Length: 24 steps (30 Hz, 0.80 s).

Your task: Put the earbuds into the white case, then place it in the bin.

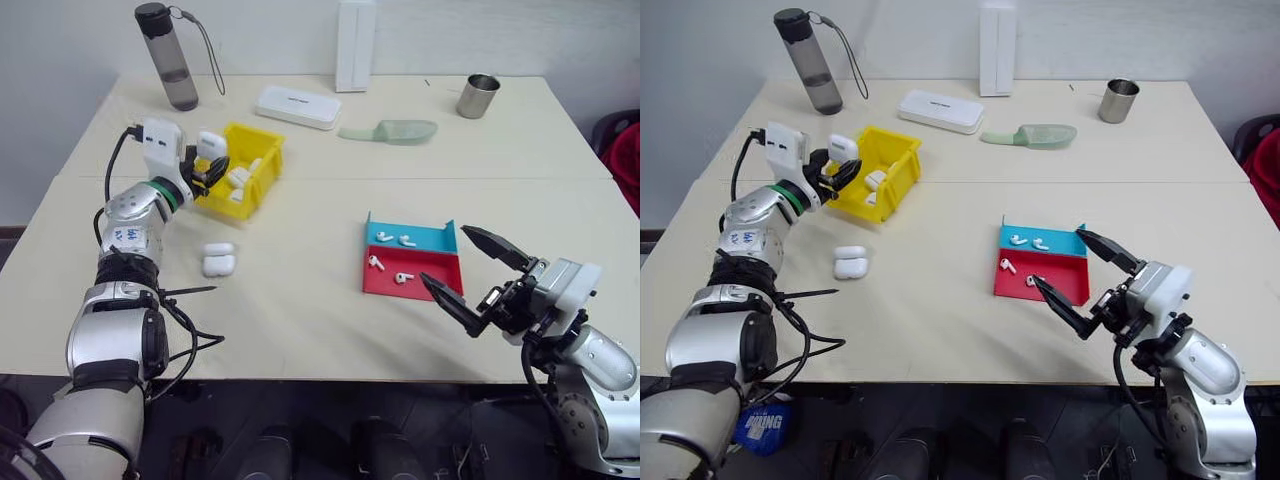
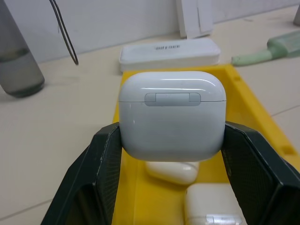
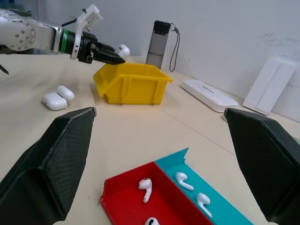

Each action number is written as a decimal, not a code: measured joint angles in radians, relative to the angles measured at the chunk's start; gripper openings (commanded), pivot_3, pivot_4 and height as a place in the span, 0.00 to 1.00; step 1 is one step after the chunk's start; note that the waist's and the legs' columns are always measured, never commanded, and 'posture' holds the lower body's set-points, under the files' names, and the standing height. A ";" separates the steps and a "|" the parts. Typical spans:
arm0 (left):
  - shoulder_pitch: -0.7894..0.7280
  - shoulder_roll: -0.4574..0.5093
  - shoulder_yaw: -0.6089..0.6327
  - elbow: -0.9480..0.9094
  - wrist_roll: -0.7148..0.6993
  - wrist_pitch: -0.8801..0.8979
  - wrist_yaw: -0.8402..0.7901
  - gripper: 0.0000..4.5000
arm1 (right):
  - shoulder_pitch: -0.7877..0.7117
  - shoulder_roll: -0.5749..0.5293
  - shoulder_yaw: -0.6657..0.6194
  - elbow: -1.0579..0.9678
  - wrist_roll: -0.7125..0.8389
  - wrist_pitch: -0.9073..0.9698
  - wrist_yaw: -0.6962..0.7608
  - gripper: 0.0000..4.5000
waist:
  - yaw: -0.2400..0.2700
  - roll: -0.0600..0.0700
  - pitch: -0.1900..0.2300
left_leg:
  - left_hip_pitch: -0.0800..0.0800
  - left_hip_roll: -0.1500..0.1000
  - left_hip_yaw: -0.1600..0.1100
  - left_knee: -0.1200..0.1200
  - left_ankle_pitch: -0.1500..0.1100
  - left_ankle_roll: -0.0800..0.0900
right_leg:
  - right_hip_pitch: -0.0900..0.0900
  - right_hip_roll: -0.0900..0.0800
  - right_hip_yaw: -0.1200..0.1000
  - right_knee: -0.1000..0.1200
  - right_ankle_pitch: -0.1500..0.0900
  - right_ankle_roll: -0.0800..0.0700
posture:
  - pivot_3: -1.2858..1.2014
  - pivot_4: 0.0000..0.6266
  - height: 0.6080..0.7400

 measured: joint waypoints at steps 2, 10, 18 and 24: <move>-0.010 -0.002 0.001 0.018 0.003 -0.023 -0.019 0.91 | 0.000 0.000 0.001 0.000 0.000 -0.004 -0.009 1.00 | -0.001 -0.001 0.000 | 0.000 0.000 0.000 0.001 0.000 0.000 | -0.001 0.000 0.000 0.001 0.000 0.000 | 0.52 0.24 1.00; 0.091 0.022 0.033 -0.210 -0.082 -0.036 -0.247 0.99 | -0.002 -0.037 0.001 0.034 0.005 -0.010 0.019 1.00 | -0.010 -0.001 0.000 | 0.000 0.000 0.001 0.000 0.000 0.000 | -0.001 0.000 0.002 0.001 0.000 0.000 | 0.52 0.24 1.00; 0.875 0.273 0.176 -1.041 -0.216 0.200 -0.443 0.99 | -0.040 -0.233 -0.038 0.270 0.040 -0.073 0.289 1.00 | -0.050 -0.001 0.000 | 0.004 0.001 -0.003 -0.003 -0.002 -0.001 | -0.004 0.001 0.007 -0.003 0.000 0.000 | 0.52 0.24 1.00; 1.371 0.266 0.424 -1.392 -0.243 0.265 -0.452 0.99 | -0.098 -0.348 -0.033 0.448 0.044 -0.151 0.507 1.00 | -0.002 0.000 0.000 | 0.009 0.002 -0.004 -0.001 -0.004 0.003 | 0.008 0.000 0.006 -0.015 0.002 -0.003 | 0.52 0.24 1.00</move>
